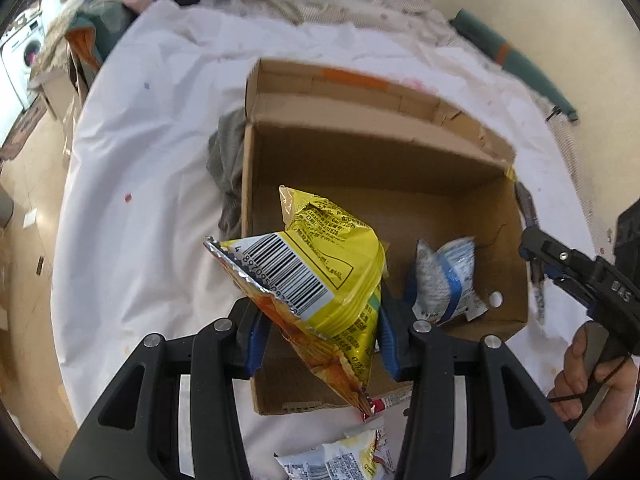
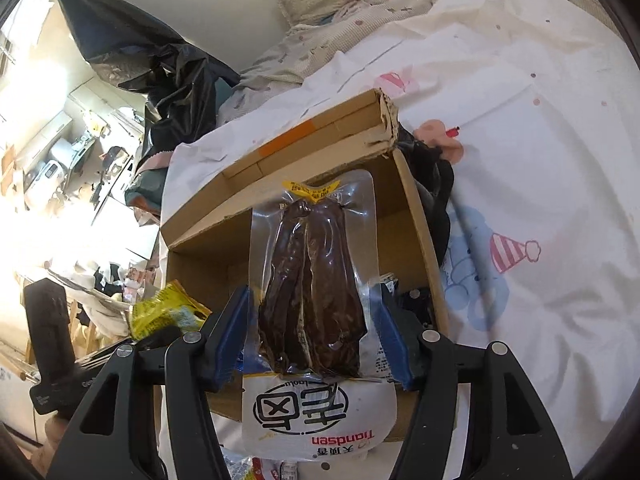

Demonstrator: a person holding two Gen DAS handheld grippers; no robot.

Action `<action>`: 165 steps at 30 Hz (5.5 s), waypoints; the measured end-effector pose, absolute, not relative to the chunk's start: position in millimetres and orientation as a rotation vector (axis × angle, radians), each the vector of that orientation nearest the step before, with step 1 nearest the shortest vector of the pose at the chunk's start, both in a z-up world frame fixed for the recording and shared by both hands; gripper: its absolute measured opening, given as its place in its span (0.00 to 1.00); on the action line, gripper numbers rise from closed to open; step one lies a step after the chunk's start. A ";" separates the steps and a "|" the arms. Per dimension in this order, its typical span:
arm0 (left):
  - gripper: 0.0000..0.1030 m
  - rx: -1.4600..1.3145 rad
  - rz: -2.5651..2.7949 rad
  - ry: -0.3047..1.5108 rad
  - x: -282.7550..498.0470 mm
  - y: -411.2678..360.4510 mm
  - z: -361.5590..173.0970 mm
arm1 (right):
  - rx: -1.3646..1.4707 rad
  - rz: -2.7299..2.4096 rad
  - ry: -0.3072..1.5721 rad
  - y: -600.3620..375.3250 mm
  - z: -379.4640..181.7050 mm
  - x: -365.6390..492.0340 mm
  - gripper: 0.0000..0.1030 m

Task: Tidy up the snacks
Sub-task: 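Carry both snacks over the box and release them inside, then grasp the clear orange-nut sachet with the left tool while the right tool grasps the white chip bag, then carry both snacks over the box and open both tools to drop them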

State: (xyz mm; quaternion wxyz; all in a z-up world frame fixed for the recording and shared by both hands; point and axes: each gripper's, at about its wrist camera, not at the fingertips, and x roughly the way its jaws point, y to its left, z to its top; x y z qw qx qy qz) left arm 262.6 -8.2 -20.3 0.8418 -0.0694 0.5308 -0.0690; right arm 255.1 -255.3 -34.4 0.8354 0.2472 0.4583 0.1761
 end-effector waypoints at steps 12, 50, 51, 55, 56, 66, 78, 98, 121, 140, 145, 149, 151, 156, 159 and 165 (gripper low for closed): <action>0.41 -0.158 -0.150 1.171 260.9 -11.1 -32.4 | 0.453 0.339 0.992 -248.1 -38.0 252.2 0.61; 0.85 -0.285 0.079 1.215 173.3 76.1 -29.0 | 0.442 0.418 0.964 -231.5 -10.1 186.0 0.89; 0.84 -0.319 0.106 1.236 165.2 81.9 -35.6 | 0.446 0.420 0.968 -230.9 -11.2 183.0 0.89; 0.57 -0.446 0.092 1.331 141.0 88.3 -59.7 | 0.468 0.430 1.001 -228.3 -18.6 169.0 0.89; 0.57 -0.475 0.089 1.348 135.3 88.6 -65.9 | 0.478 0.434 1.006 -227.9 -20.3 165.4 0.89; 0.31 -0.521 0.158 1.450 125.2 77.6 -110.3 | 0.509 0.451 1.062 -217.9 -34.5 141.0 0.89; 0.03 -0.464 0.112 1.503 126.1 64.4 -119.6 | 0.416 0.542 1.167 -178.5 -53.2 136.4 0.89; 0.12 -0.714 0.225 1.518 120.6 87.8 -142.5 | 0.363 0.558 1.209 -163.5 -64.6 131.4 0.89; 0.12 -0.515 0.183 1.296 117.5 85.5 -74.0 | -0.031 0.483 1.438 -58.1 -117.5 107.9 0.88; 0.12 -0.377 0.184 1.163 123.0 63.1 -47.3 | 0.250 0.551 1.063 -159.4 -12.9 117.6 0.60; 0.12 -0.314 0.082 1.110 133.1 41.7 -24.0 | 0.377 0.428 0.971 -208.0 1.6 159.2 0.60; 0.12 -0.264 -0.033 1.120 151.0 21.4 -1.6 | 0.433 0.393 0.943 -223.8 3.8 189.8 0.60; 0.12 -0.217 -0.072 1.115 162.7 11.1 9.4 | 0.449 0.397 0.945 -229.2 1.0 200.5 0.60; 0.12 -0.095 -0.117 1.069 199.9 -9.5 31.8 | 0.419 0.403 0.960 -222.1 -3.3 215.4 0.60; 0.12 -0.042 -0.134 1.060 221.9 -19.9 31.9 | 0.414 0.413 0.980 -215.9 -11.1 225.8 0.60; 0.12 -0.034 -0.183 1.053 247.0 -24.8 3.2 | 0.437 0.439 1.024 -209.5 -28.8 236.4 0.61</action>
